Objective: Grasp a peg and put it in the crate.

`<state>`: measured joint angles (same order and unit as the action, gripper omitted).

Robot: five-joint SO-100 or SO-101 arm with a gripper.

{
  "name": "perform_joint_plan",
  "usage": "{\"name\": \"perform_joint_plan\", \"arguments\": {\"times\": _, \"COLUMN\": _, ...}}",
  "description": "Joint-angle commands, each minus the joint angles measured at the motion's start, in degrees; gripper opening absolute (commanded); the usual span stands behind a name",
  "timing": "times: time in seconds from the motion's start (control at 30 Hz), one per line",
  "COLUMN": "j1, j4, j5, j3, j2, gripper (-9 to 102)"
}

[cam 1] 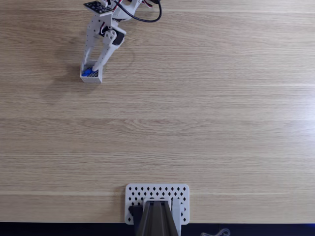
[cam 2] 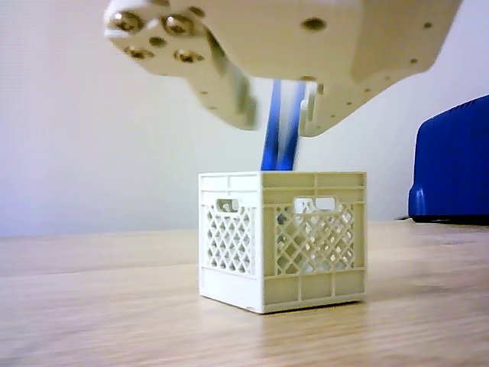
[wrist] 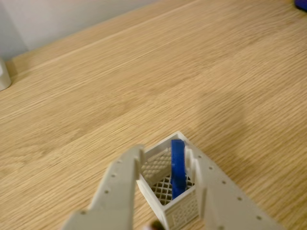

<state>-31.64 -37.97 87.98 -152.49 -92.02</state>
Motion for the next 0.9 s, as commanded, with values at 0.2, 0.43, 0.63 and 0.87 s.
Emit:
{"name": "perform_joint_plan", "arguments": {"times": 0.2, "j1": -0.79, "j4": -1.85, "j5": -0.09, "j3": 3.43, "j2": -1.32, "gripper": 11}}
{"name": "perform_joint_plan", "arguments": {"times": 0.43, "j1": -0.79, "j4": -1.85, "j5": -0.09, "j3": 3.43, "j2": -1.41, "gripper": -1}}
{"name": "perform_joint_plan", "arguments": {"times": 0.63, "j1": -0.88, "j4": -1.76, "j5": -0.18, "j3": 3.43, "j2": -2.29, "gripper": 0}}
{"name": "perform_joint_plan", "arguments": {"times": 0.87, "j1": 0.0, "j4": -1.41, "j5": -3.87, "j3": 3.25, "j2": -8.09, "gripper": 0}}
